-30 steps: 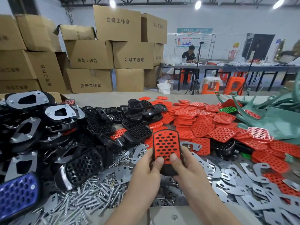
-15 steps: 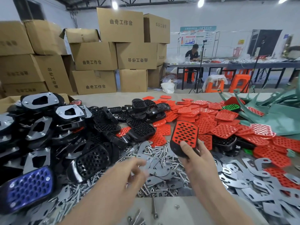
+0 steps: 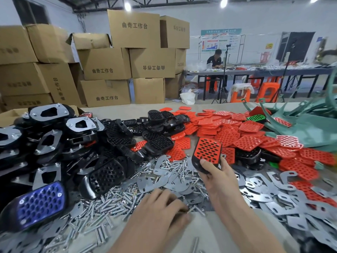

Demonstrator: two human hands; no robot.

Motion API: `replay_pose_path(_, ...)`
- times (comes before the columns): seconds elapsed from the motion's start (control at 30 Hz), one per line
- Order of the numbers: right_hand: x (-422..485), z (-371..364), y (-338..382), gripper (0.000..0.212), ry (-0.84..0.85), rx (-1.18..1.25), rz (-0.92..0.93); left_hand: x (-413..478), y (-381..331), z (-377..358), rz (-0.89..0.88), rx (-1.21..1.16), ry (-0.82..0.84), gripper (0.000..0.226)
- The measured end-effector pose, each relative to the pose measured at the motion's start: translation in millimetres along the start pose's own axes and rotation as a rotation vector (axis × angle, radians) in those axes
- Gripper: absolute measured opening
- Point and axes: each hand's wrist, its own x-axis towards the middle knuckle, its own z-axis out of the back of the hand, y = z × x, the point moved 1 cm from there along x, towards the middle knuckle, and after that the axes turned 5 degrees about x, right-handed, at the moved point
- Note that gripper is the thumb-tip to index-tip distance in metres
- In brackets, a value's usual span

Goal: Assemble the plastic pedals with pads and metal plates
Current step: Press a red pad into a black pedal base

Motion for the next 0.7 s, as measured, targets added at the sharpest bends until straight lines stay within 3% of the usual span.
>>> replay_pose_path(0.17, 0, -1, 1, 0.025, -0.005, -0.012, 0.028, 24, -3, -1, 0.095, 0.0, -0.078, 0.032)
replay_pose_path(0.3, -1, 0, 2, 0.032, 0.025, -0.013, 0.028, 38, 9, -6, 0.343, -0.37, -0.243, 0.011)
replay_pose_path(0.4, -1, 0, 1, 0.039, 0.04, -0.056, 0.032, 55, 6, -5, 0.461, -0.629, -0.406, 0.013)
replay_pose_path(0.7, -4, -2, -6, 0.046, 0.136, -0.402, 0.135, 61, 7, -17, 0.414, -0.53, -0.475, 0.024)
